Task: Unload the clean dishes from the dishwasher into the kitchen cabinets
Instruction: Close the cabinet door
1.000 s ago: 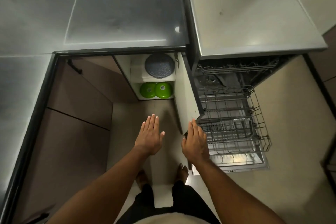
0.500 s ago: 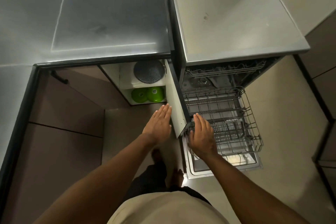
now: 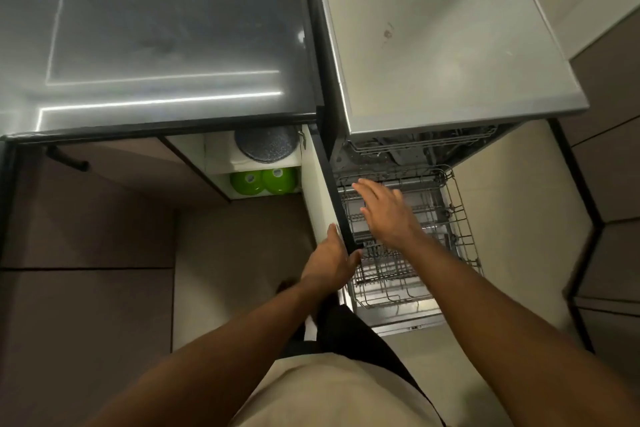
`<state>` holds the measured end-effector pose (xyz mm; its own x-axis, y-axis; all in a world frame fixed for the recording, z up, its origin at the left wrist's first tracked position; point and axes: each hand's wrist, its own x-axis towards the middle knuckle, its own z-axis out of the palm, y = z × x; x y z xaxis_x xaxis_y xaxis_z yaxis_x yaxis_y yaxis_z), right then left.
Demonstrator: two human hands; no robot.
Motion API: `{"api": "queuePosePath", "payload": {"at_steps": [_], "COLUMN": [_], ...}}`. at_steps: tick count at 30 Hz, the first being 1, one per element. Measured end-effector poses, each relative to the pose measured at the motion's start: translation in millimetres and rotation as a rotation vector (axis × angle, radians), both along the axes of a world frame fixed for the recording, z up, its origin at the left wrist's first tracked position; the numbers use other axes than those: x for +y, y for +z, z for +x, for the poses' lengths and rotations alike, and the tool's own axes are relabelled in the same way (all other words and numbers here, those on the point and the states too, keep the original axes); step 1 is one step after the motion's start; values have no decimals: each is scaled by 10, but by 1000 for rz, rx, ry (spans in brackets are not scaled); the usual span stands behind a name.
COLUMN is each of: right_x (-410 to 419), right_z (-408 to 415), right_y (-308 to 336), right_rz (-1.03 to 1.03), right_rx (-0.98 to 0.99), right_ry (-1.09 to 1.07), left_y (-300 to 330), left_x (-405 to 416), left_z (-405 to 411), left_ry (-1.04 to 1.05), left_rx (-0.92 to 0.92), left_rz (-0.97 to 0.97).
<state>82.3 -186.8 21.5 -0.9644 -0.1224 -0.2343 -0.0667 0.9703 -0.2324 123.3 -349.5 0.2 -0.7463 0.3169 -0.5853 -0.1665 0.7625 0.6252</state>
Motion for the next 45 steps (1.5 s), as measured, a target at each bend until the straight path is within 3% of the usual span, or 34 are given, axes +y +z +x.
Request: {"api": "queuePosePath", "payload": {"at_steps": [7, 20, 33, 35, 40, 45], "right_x": [-5, -419, -1121, -1238, -1505, -1808], "right_z": [-586, -1045, -1106, -1124, -1232, -1437], "right_y": [-129, -135, -221, -218, -206, -103], "right_rz": [44, 46, 15, 33, 75, 91], "right_rx": [-45, 158, 229, 249, 301, 325], "right_ry": [361, 718, 628, 580, 491, 436], "left_y": [18, 82, 90, 98, 86, 155], "left_x": [232, -237, -1256, -1399, -1791, -2151], "left_z": [-203, -285, -639, -716, -947, -1287], "left_ry": [135, 187, 89, 60, 8, 12], "left_rx": [-127, -233, -200, -131, 266, 374], "left_rz": [-50, -104, -327, -394, -633, -753]}}
